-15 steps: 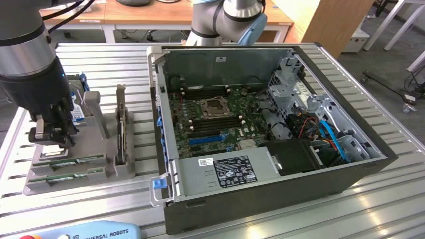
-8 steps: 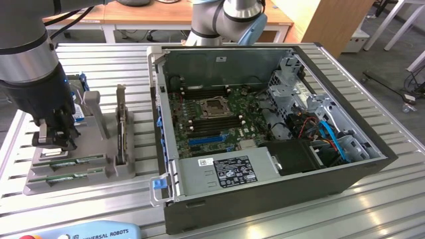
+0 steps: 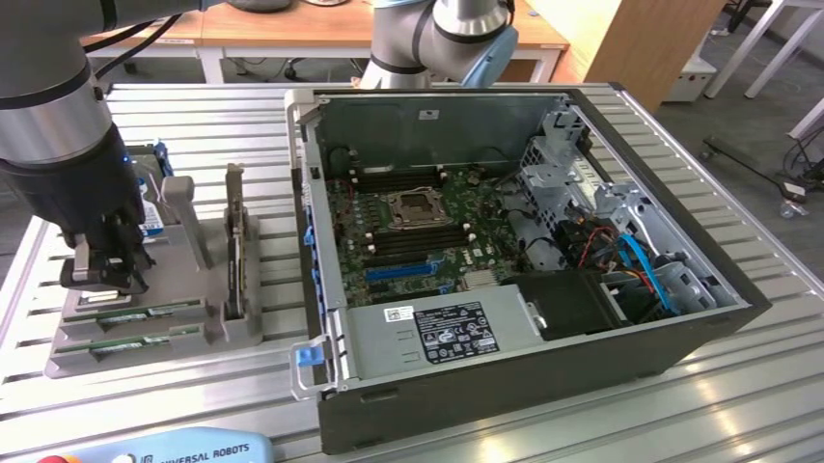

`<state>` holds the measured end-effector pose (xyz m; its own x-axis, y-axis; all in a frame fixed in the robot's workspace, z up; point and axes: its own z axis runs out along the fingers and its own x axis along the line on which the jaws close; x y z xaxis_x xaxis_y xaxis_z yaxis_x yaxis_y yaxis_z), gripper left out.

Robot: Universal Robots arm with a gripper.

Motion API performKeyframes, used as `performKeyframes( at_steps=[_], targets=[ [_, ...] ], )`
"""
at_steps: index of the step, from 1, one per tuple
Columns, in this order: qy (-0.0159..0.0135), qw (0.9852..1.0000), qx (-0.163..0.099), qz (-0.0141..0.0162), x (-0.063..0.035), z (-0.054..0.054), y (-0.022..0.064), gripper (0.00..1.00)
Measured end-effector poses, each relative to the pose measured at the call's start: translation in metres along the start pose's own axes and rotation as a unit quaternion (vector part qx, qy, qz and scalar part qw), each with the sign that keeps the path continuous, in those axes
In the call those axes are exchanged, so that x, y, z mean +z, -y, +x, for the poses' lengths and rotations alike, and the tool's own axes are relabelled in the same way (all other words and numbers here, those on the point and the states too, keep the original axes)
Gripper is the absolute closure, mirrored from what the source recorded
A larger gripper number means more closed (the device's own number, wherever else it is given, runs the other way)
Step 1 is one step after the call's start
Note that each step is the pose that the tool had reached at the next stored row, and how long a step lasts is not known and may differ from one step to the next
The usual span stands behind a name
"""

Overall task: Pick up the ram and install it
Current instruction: 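Pick up the ram and move it above insertion slot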

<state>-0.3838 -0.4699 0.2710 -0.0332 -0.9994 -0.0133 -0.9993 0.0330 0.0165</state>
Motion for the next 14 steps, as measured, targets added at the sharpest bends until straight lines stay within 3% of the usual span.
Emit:
performKeyframes(
  at_steps=[14],
  targets=[
    [0.0,1.0,0.0,0.0,0.0,0.0045,0.0001,0.64]
  ],
)
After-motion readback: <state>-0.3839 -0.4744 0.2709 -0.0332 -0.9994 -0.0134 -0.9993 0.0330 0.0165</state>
